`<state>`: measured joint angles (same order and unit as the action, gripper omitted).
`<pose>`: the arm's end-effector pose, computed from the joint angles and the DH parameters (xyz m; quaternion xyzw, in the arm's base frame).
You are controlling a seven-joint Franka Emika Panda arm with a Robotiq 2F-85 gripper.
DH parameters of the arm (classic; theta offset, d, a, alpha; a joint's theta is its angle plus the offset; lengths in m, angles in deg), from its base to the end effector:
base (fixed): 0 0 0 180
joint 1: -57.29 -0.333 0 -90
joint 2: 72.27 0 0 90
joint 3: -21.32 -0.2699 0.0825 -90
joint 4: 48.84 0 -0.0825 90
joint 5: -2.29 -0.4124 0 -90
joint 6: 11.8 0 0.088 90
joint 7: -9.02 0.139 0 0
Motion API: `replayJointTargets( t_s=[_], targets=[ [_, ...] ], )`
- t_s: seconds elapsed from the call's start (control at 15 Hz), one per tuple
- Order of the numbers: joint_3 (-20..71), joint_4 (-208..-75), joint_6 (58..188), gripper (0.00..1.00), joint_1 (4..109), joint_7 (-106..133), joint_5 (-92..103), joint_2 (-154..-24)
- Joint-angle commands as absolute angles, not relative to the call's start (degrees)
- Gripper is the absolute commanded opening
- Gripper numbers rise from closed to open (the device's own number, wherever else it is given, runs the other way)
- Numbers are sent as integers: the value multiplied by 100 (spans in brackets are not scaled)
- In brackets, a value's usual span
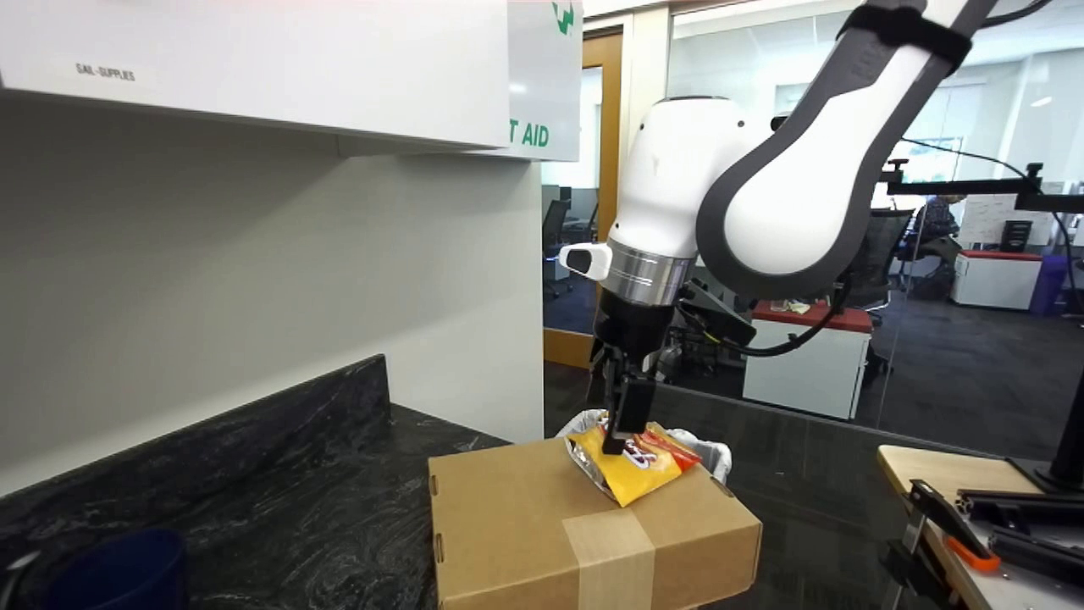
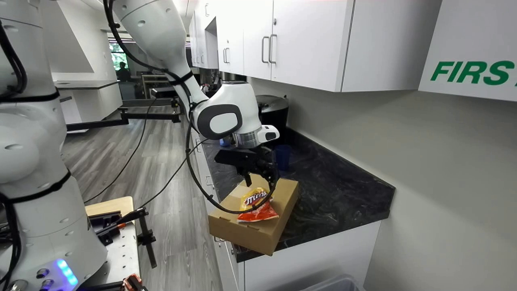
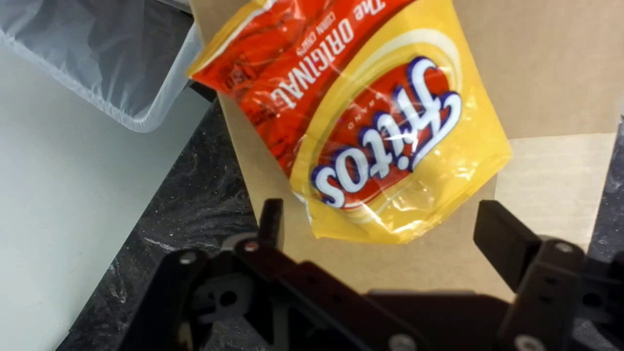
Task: Pick up the yellow wrapper from the brown box and throw it in the bin
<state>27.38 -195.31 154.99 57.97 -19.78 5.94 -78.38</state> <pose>0.4901 -0.0562 0.1516 0.9675 0.2200 0.1128 0.0536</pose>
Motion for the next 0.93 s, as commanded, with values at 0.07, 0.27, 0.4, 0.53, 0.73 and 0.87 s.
replayJointTargets(
  t_s=[0.07,0.27,0.4,0.53,0.73,0.87],
  targets=[
    [2525,-19277,15537,100,6237,-2458,806,-8032],
    [2572,-19147,15150,100,6322,-2389,941,-8091],
    [2621,-19097,14842,100,6346,-2287,1062,-8129],
    [2566,-19072,14641,100,6421,-2425,949,-8138],
    [2513,-19053,14510,100,6486,-2573,829,-8132],
    [2500,-19035,14480,100,6521,-2659,805,-8162]
  ],
)
